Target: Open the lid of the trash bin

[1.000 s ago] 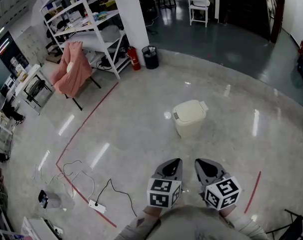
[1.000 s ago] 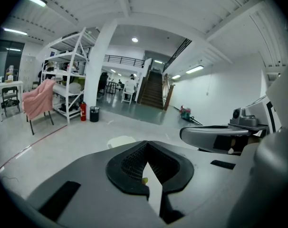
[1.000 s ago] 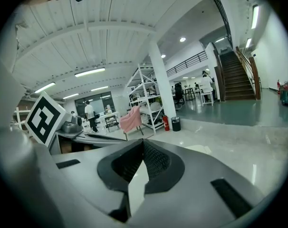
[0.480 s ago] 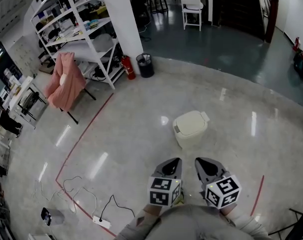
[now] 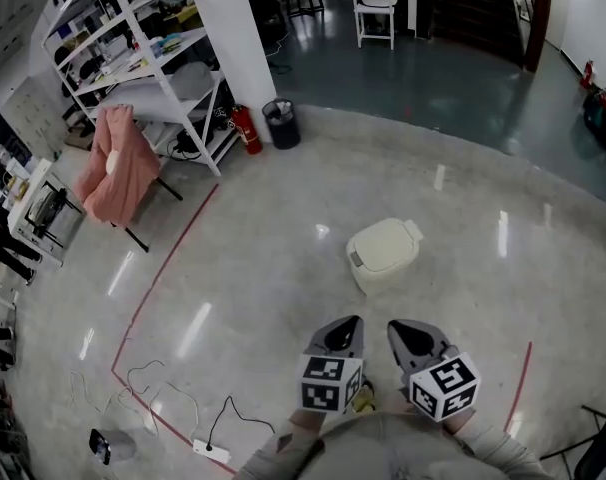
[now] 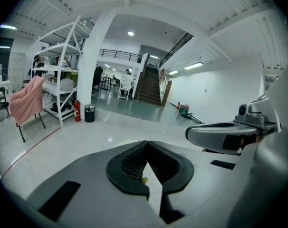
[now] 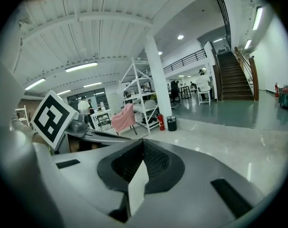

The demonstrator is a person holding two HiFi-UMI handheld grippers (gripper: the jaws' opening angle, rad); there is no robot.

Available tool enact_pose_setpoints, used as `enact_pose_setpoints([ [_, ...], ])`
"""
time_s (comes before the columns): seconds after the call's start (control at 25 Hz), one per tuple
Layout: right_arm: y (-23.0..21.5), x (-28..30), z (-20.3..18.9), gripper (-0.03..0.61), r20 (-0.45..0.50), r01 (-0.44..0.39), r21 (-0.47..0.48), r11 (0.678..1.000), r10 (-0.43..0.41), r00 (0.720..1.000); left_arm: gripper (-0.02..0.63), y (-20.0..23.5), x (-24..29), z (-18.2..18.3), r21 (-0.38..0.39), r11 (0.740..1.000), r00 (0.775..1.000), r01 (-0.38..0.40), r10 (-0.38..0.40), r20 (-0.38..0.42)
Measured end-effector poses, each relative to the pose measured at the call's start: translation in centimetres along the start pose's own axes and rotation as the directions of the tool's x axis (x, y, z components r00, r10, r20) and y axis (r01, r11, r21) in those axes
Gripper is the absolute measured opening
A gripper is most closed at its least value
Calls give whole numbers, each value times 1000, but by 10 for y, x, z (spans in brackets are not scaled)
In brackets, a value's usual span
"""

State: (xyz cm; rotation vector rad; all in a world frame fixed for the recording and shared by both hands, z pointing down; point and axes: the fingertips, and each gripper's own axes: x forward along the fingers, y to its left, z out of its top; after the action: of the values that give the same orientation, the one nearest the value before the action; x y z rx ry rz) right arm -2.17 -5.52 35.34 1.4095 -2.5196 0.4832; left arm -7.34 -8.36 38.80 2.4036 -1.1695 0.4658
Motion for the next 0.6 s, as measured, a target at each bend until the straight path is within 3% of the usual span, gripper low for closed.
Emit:
enact_pose_setpoints([
  [0.32,-14,15,-10,3,-59,22,20,1000,-20,998,2,25,28,-11,-29,1000,999,-9,7,-48],
  [0.6,-55,51,-20,3,-112,19,21,1000,-16,994,2,50,82,-19,-43,998,994,-40,36,-101],
])
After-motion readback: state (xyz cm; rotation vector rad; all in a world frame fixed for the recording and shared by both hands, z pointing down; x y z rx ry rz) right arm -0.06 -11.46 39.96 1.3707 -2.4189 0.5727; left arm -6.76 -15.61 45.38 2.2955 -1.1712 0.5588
